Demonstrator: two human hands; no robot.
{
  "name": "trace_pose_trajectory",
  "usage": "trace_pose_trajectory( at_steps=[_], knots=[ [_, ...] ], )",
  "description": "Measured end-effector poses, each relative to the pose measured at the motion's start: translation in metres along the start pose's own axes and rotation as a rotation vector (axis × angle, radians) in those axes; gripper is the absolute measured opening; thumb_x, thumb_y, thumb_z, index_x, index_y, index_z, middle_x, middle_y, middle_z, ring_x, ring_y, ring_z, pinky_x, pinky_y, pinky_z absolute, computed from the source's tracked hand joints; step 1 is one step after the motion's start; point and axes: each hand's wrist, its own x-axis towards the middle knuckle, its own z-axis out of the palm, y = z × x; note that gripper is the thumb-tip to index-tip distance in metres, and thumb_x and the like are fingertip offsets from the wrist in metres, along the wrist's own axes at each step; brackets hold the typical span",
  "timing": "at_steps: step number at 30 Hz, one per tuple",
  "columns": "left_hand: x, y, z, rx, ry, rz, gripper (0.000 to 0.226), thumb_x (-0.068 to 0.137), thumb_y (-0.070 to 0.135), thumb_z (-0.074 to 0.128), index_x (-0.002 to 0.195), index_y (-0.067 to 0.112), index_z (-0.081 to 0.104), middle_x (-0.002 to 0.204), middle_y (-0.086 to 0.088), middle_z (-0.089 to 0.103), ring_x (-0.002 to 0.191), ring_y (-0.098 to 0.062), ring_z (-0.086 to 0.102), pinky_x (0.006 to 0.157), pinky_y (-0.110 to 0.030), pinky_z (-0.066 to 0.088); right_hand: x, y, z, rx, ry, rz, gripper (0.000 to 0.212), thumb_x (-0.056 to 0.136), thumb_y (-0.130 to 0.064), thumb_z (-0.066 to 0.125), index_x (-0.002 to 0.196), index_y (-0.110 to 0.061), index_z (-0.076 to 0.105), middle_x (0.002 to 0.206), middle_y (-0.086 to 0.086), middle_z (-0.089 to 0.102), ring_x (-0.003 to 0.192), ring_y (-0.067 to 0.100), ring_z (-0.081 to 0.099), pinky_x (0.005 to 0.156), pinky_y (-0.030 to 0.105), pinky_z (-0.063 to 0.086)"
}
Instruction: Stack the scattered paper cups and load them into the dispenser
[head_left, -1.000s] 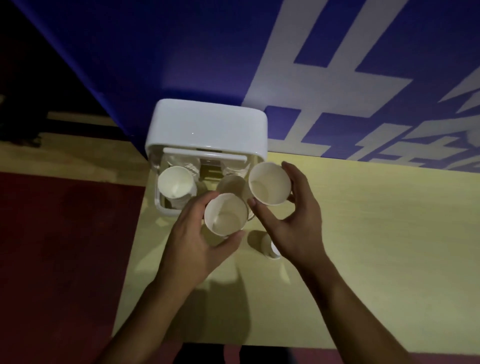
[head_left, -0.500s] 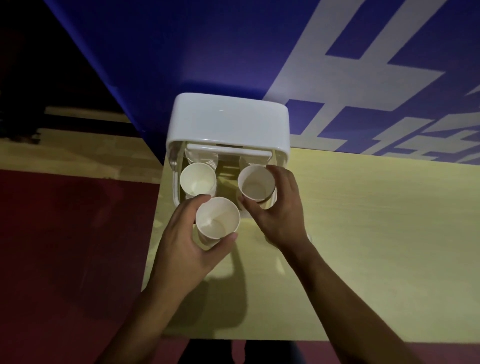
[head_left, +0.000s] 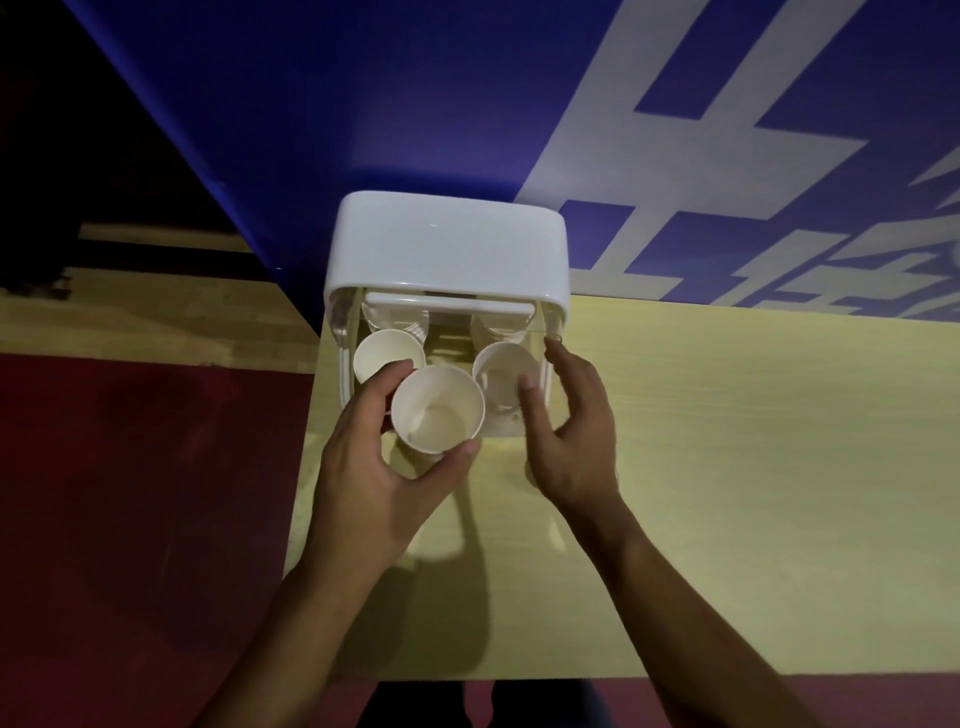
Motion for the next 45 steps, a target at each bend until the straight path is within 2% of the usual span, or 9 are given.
trace_pose_trajectory(
  at_steps=[5, 11, 16, 21, 27, 33, 37, 40, 45],
  knots=[
    [0.025, 0.032, 0.022, -0.001, -0.074, 0.114, 0.081, 0.074, 0.047, 0.088, 0.141, 0.021, 0.052, 0.138, 0.007, 0.059, 0.128, -0.014, 0.057, 0.098, -0.030, 0.055, -0.002, -0.044, -0.035, 0.305, -0.040, -0.005, 0.024, 0.105, -0.025, 0.055, 0.122, -0.020, 0.072, 0.120, -0.010, 0.073, 0.120, 0.015, 0.065, 0.099, 0.032, 0.053],
    [0.044, 0.023, 0.058, 0.005, -0.046, 0.186, 0.075, 0.074, 0.039, 0.091, 0.137, 0.015, 0.056, 0.133, 0.004, 0.059, 0.127, -0.016, 0.056, 0.095, -0.042, 0.056, 0.012, -0.020, -0.034, 0.238, -0.044, 0.030, 0.025, 0.104, -0.022, 0.060, 0.127, -0.028, 0.069, 0.125, -0.017, 0.070, 0.122, 0.006, 0.063, 0.102, 0.034, 0.053],
    [0.043, 0.008, 0.074, 0.065, -0.046, 0.116, 0.075, 0.074, 0.043, 0.088, 0.137, 0.015, 0.058, 0.133, 0.004, 0.058, 0.126, -0.012, 0.056, 0.099, -0.033, 0.053, 0.016, 0.004, -0.024, 0.189, -0.088, 0.051, 0.026, 0.104, -0.021, 0.060, 0.126, -0.030, 0.069, 0.123, -0.020, 0.069, 0.122, -0.002, 0.061, 0.099, 0.017, 0.047],
    [0.044, -0.006, 0.083, 0.157, -0.120, 0.033, 0.074, 0.075, 0.039, 0.088, 0.139, 0.020, 0.055, 0.137, 0.005, 0.059, 0.126, -0.006, 0.051, 0.095, 0.002, 0.031, 0.020, 0.028, -0.013, 0.050, -0.137, 0.024, 0.029, 0.103, -0.020, 0.060, 0.131, -0.025, 0.069, 0.125, -0.021, 0.066, 0.119, -0.011, 0.056, 0.097, 0.010, 0.042],
    [0.045, -0.014, 0.093, 0.163, -0.139, -0.029, 0.080, 0.072, 0.037, 0.090, 0.141, 0.020, 0.054, 0.139, 0.004, 0.060, 0.127, -0.011, 0.052, 0.095, 0.001, 0.031, 0.014, 0.038, -0.008, 0.016, -0.137, 0.027, 0.030, 0.104, -0.023, 0.060, 0.132, -0.026, 0.068, 0.121, -0.029, 0.063, 0.118, -0.010, 0.057, 0.097, 0.010, 0.042],
    [0.041, -0.010, 0.091, 0.165, -0.188, -0.018, 0.088, 0.073, 0.039, 0.090, 0.146, 0.025, 0.044, 0.144, 0.007, 0.053, 0.131, -0.011, 0.047, 0.099, -0.021, 0.041, 0.011, 0.038, -0.022, -0.010, -0.141, 0.070, 0.035, 0.105, -0.035, 0.057, 0.137, -0.025, 0.066, 0.128, -0.019, 0.066, 0.119, -0.007, 0.057, 0.095, 0.010, 0.044],
    [0.020, -0.001, 0.075, 0.188, -0.143, -0.005, 0.094, 0.078, 0.052, 0.080, 0.154, 0.023, 0.034, 0.156, 0.001, 0.040, 0.141, -0.010, 0.037, 0.106, -0.025, 0.038, 0.008, 0.054, -0.053, -0.121, 0.019, 0.230, 0.030, 0.102, -0.037, 0.059, 0.121, -0.020, 0.074, 0.116, -0.011, 0.072, 0.102, 0.002, 0.067, 0.086, 0.028, 0.055],
    [-0.013, 0.004, 0.071, 0.179, -0.049, -0.034, 0.062, 0.087, 0.046, 0.070, 0.141, 0.023, 0.049, 0.144, 0.002, 0.051, 0.130, -0.016, 0.050, 0.102, -0.031, 0.045, 0.008, 0.086, -0.068, -0.408, -0.150, 0.431, 0.055, 0.094, -0.060, 0.059, 0.124, -0.015, 0.070, 0.125, 0.008, 0.068, 0.109, 0.024, 0.067, 0.089, 0.036, 0.054],
    [-0.063, -0.002, 0.102, 0.038, -0.269, -0.283, 0.028, 0.093, 0.032, 0.069, 0.120, 0.024, 0.064, 0.118, 0.010, 0.066, 0.103, 0.000, 0.063, 0.084, -0.017, 0.051, -0.002, 0.110, -0.057, -0.516, -0.398, 0.647, 0.091, 0.078, -0.085, 0.051, 0.140, -0.018, 0.055, 0.133, 0.015, 0.063, 0.117, 0.035, 0.064, 0.095, 0.046, 0.054]
  ],
)
